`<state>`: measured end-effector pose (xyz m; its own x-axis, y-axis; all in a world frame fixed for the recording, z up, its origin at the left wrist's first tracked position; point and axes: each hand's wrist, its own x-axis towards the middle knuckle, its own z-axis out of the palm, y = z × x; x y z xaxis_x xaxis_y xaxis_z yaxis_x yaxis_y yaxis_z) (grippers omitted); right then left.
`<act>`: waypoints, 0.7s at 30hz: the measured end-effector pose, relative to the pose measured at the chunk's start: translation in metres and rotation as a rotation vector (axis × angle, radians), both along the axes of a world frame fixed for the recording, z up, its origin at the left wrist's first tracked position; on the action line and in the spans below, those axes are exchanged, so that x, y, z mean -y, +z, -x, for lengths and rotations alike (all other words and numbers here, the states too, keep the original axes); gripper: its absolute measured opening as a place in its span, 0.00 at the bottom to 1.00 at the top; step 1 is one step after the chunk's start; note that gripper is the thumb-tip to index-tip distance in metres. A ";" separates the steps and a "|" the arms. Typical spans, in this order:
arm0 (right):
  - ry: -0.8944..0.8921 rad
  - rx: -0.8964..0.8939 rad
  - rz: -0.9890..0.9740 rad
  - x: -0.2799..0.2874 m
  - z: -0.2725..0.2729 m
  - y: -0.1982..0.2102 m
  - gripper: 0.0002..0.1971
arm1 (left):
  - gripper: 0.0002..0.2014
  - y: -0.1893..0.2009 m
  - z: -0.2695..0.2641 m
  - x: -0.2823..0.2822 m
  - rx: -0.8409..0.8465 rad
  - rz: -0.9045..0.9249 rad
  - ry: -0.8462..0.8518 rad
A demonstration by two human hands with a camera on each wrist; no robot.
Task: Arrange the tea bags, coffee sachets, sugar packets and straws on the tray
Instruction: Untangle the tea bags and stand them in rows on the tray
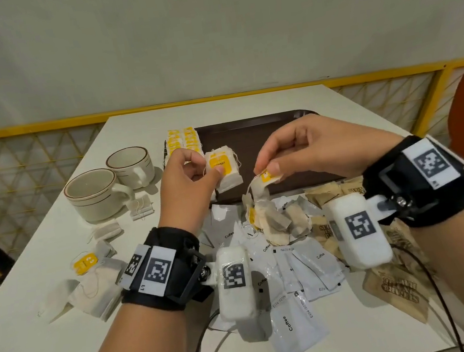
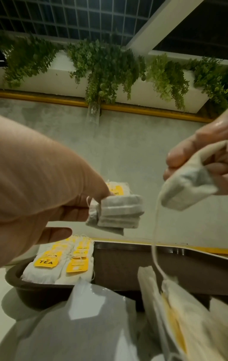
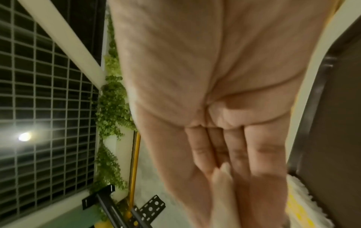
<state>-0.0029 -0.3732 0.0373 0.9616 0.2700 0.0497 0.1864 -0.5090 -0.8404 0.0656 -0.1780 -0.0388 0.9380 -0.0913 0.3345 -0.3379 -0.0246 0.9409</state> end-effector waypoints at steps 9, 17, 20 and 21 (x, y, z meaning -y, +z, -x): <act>0.043 -0.009 0.096 -0.007 -0.002 0.003 0.20 | 0.15 0.003 0.002 -0.001 -0.015 -0.014 0.008; -0.114 0.221 0.055 -0.028 -0.019 -0.006 0.17 | 0.13 0.007 0.006 0.002 -0.048 -0.013 -0.072; -0.231 0.304 0.130 -0.034 -0.024 -0.016 0.20 | 0.12 0.008 0.007 0.000 -0.078 0.020 -0.128; -0.234 0.284 0.082 -0.034 -0.026 -0.018 0.20 | 0.12 0.008 0.006 -0.001 -0.079 0.037 -0.140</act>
<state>0.0228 -0.3389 0.0198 0.9486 0.0583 0.3110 0.2769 -0.6288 -0.7266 0.0596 -0.1770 -0.0307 0.9404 -0.2124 0.2655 -0.2603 0.0524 0.9641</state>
